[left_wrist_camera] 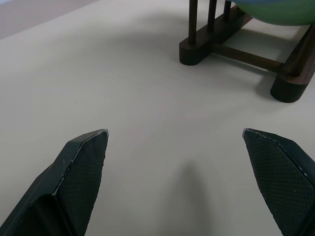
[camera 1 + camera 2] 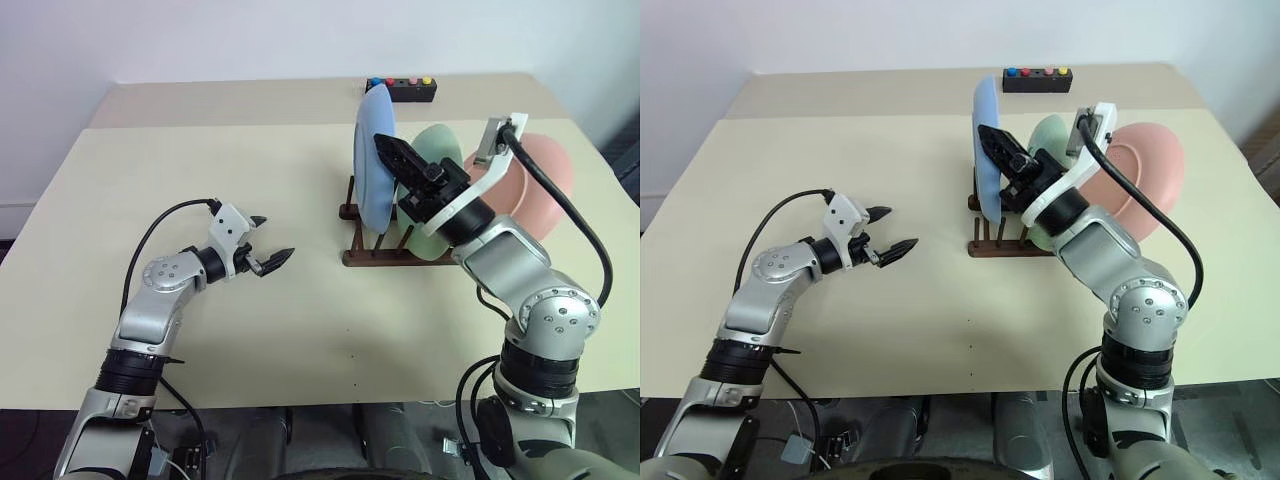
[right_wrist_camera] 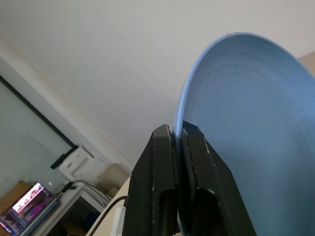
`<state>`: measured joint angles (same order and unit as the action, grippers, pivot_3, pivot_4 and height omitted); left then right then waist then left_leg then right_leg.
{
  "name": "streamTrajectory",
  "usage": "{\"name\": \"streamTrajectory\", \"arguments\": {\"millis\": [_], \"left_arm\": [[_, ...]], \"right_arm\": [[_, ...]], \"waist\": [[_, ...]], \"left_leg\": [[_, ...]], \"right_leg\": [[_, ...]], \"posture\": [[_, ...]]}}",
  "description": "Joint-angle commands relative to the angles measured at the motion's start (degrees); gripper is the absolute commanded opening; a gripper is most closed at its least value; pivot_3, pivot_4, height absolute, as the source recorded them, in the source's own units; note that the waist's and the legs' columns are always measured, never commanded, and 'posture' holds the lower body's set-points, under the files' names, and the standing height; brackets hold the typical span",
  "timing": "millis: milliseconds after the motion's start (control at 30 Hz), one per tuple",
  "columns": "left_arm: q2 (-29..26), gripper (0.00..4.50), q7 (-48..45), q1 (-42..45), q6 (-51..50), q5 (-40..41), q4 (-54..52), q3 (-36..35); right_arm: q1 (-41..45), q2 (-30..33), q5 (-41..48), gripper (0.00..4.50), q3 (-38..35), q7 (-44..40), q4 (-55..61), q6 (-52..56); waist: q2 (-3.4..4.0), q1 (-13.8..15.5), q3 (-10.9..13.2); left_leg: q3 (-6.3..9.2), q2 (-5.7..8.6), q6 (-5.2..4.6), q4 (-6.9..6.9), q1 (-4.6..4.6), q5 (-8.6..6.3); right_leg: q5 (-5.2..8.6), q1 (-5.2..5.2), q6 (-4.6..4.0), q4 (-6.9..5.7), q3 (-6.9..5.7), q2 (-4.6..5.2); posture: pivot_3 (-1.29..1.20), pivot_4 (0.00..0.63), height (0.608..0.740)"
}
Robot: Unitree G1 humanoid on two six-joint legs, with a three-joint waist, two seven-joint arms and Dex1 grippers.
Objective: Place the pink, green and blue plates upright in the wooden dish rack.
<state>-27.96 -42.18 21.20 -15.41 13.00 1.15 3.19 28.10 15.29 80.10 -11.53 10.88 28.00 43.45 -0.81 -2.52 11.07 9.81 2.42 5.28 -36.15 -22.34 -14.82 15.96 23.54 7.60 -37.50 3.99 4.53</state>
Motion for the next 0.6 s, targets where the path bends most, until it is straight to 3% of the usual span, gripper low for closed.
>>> {"name": "streamTrajectory", "arguments": {"millis": [33, 133, 267, 600], "left_arm": [[-0.1, 4.49, 0.0, 1.1, 0.6, -0.3, -1.5, -0.3], [0.0, 4.5, 0.0, 1.1, 0.6, -0.4, -1.5, -0.2], [0.1, 4.5, -0.1, 1.2, 0.5, -0.4, -1.4, 0.0], [0.4, 4.5, 0.1, 1.4, 0.4, -0.4, -1.3, 0.3]], "right_arm": [[-0.3, 0.6, 1.7, 0.0, 0.4, 1.4, 2.5, -0.9], [0.2, 0.8, 2.7, 0.88, 0.8, 3.5, 3.4, -1.1], [3.5, 1.1, 3.1, 2.82, 2.1, 6.7, 2.8, -1.2], [2.8, 4.7, 4.0, 2.82, 1.5, 7.6, 2.2, -0.6]], "waist": [[0.0, 0.0, 0.0], [0.0, 0.0, 0.0], [0.01, -0.1, 0.0], [0.02, 0.0, 0.0]], "left_leg": [[0.0, 0.0, 0.0, 0.0, 0.0, 0.0], [0.0, 0.0, 0.0, 0.0, 0.0, 0.0], [0.0, 0.0, 0.0, 0.01, 0.0, 0.0], [0.0, -0.01, 0.0, 0.02, -0.01, 0.0]], "right_leg": [[0.0, 0.0, 0.0, 0.0, 0.0, 0.0], [0.0, 0.0, 0.0, 0.0, 0.0, 0.0], [0.0, 0.01, 0.0, 0.0, 0.0, 0.0], [0.0, 0.01, 0.0, 0.04, 0.0, 0.0]], "posture": [[0.0, 0.15, 0.74], [0.0, 0.15, 0.74], [0.0, 0.15, 0.74], [0.0, 0.15, 0.74]]}}
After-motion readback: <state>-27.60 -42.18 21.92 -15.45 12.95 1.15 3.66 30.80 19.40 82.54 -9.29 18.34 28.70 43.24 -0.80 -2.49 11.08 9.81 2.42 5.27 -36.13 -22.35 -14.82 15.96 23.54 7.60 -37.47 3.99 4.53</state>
